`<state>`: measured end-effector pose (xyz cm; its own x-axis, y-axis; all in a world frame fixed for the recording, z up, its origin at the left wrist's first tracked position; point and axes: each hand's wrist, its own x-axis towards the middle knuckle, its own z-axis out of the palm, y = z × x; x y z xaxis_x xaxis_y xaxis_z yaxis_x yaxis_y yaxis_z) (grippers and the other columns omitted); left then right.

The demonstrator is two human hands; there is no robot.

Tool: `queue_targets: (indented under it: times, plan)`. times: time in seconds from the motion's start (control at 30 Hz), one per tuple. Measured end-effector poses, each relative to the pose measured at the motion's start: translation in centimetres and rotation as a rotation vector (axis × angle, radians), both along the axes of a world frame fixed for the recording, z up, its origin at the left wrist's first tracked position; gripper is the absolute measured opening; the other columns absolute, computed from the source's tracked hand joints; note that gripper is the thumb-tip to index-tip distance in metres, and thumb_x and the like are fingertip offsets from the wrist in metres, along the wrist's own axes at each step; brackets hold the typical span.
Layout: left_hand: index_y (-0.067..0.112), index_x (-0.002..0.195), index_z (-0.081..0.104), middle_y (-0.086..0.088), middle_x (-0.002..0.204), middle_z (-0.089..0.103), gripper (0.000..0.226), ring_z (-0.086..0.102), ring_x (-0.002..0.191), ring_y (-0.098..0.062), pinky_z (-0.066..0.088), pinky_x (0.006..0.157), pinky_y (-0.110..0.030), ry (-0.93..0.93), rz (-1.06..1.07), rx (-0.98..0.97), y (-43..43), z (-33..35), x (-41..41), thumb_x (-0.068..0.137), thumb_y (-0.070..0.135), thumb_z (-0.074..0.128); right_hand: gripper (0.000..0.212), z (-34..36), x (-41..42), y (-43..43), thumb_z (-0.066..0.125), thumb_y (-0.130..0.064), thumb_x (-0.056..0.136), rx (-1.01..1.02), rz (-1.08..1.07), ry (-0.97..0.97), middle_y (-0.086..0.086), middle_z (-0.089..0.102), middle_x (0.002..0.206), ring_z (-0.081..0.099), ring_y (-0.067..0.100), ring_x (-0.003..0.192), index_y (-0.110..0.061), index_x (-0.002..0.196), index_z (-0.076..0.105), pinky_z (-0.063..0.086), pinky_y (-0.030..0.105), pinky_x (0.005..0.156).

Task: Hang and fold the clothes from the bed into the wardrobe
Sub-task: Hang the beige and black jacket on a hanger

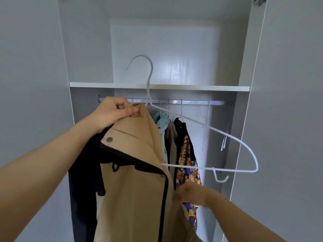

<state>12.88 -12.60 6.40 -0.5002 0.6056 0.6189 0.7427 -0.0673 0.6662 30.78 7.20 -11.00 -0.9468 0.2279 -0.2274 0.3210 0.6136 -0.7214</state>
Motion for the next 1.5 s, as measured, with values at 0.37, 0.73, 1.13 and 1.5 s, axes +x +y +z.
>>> queue_targets:
  times: [0.37,0.73,1.13,1.5]
  plan:
    - [-0.012,0.068,0.052,-0.010,0.064,0.050,0.052,0.050,0.063,-0.017,0.036,0.065,-0.028,0.128,0.043,-0.369,-2.1,0.5,-2.2,0.065,0.034,0.076,0.026,3.6,2.7,4.6,0.045,-0.014,0.098,-0.010,-0.335,0.395,-0.003,0.052,0.067,0.048,0.009,0.060,-0.017,0.074,0.053,0.039,0.012,0.052]
    - [0.027,0.057,0.032,0.010,0.053,0.039,0.045,0.046,0.057,-0.014,0.033,0.051,-0.028,0.786,0.458,-0.595,0.1,-4.0,0.4,0.083,0.058,0.054,0.023,8.4,0.7,2.7,0.040,-0.015,0.098,0.088,-0.525,0.552,0.002,0.049,0.072,0.045,0.019,0.074,-0.012,0.078,0.052,0.034,0.026,0.059]
    - [0.029,0.076,0.067,0.012,0.063,0.060,0.022,0.054,0.065,-0.007,0.036,0.052,-0.022,0.326,0.397,-0.189,2.1,-4.6,1.2,0.078,0.050,0.063,0.010,12.4,0.1,-1.4,0.062,-0.018,0.088,0.110,-0.288,0.890,-0.014,0.064,0.092,0.052,-0.009,0.076,-0.024,0.094,0.067,0.038,0.015,0.075]
    - [0.049,0.066,0.058,0.027,0.063,0.058,0.012,0.052,0.065,0.008,0.042,0.060,-0.022,0.362,0.189,-0.237,3.8,-3.4,3.7,0.075,0.051,0.066,0.049,9.6,0.9,0.9,0.043,-0.062,0.086,0.535,-0.483,0.572,-0.011,0.047,0.057,0.050,0.017,0.068,-0.025,0.054,0.039,0.030,0.026,0.051]
